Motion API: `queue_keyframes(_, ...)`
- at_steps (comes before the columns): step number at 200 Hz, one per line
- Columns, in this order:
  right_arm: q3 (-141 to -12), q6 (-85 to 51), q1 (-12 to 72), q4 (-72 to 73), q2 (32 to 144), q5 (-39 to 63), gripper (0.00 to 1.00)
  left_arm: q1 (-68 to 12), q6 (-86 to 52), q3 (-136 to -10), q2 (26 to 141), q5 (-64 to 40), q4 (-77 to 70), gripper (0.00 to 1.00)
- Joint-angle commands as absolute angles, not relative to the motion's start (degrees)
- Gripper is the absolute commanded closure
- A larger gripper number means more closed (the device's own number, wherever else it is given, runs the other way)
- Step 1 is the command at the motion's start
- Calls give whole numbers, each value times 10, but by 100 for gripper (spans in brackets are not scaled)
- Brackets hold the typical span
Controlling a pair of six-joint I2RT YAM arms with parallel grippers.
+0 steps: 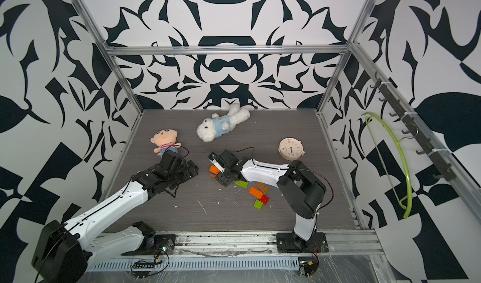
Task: Assemble the number 5 with lego
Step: Adjust the lego brick at the center of the board.
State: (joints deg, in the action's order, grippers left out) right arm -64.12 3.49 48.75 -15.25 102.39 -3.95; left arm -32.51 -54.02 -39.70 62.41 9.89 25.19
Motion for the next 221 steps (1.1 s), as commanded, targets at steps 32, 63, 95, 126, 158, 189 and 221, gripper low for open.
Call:
queue_keyframes(32,-631,45,457,-163,964,23,26,-323,-529,-381,618,80,237,1)
queue_keyframes(63,-609,37,437,-157,921,55,26,-323,-503,-386,643,8,185,1)
queue_keyframes(95,-594,25,407,-152,888,75,27,-323,-497,-404,680,-18,177,0)
queue_keyframes(126,-572,26,395,-119,856,85,27,-323,-498,-408,691,-21,178,0)
queue_keyframes(158,-556,18,392,-85,829,118,27,-323,-496,-404,680,-12,176,1)
queue_keyframes(189,-517,17,392,-26,774,127,25,-323,-489,-393,651,6,173,1)
queue_keyframes(221,-512,37,391,-16,764,106,23,-323,-480,-371,605,33,157,1)
